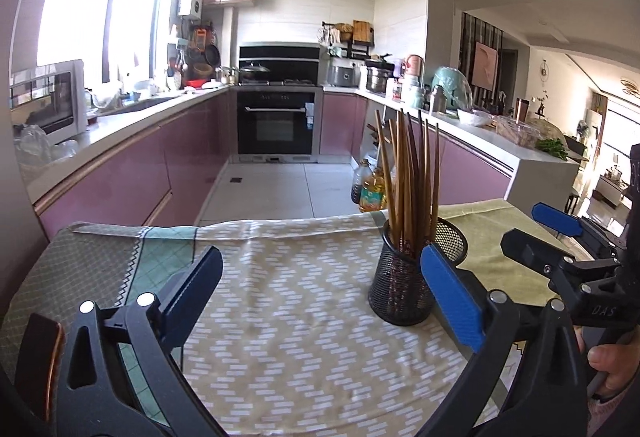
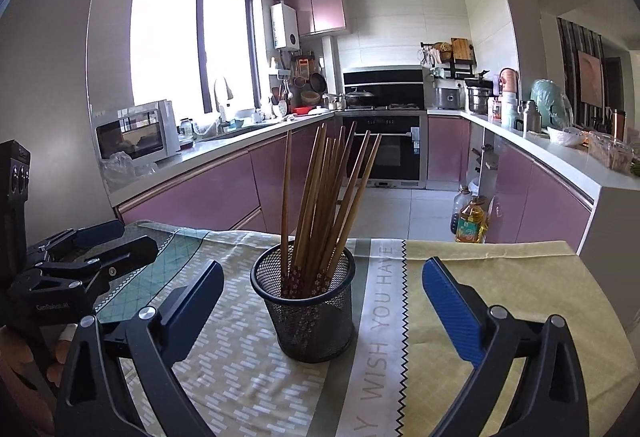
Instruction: Organize utensils
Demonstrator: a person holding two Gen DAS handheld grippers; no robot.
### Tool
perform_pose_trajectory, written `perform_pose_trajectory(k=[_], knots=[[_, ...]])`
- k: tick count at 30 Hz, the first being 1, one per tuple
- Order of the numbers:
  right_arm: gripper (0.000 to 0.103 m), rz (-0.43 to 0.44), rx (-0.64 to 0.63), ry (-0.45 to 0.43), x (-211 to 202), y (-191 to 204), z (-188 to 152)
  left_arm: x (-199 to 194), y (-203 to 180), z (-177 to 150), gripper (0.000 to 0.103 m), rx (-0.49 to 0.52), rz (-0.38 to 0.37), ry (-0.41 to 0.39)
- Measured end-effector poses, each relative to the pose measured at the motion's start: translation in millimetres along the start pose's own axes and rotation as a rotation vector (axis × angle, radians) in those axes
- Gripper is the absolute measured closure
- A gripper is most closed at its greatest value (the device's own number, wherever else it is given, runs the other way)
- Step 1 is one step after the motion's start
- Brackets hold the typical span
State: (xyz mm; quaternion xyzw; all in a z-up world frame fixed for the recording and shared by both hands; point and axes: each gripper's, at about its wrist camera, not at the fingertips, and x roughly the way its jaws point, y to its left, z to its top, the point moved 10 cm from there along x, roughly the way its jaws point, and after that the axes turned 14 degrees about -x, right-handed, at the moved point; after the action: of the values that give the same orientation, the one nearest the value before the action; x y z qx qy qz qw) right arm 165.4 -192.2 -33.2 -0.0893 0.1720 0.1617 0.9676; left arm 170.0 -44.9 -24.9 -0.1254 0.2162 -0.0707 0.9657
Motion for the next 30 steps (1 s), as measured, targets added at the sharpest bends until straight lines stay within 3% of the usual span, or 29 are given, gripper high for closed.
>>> perform_pose_trajectory(k=[12, 30], knots=[[0.007, -0.064, -0.022, -0.092, -25, 15, 1, -45, 11, 8, 0.005, 0.001, 0.051, -0.162], [0.007, -0.094, -0.033, -0.126, -35, 21, 4, -61, 17, 8, 0.005, -0.005, 0.050, -0.203]])
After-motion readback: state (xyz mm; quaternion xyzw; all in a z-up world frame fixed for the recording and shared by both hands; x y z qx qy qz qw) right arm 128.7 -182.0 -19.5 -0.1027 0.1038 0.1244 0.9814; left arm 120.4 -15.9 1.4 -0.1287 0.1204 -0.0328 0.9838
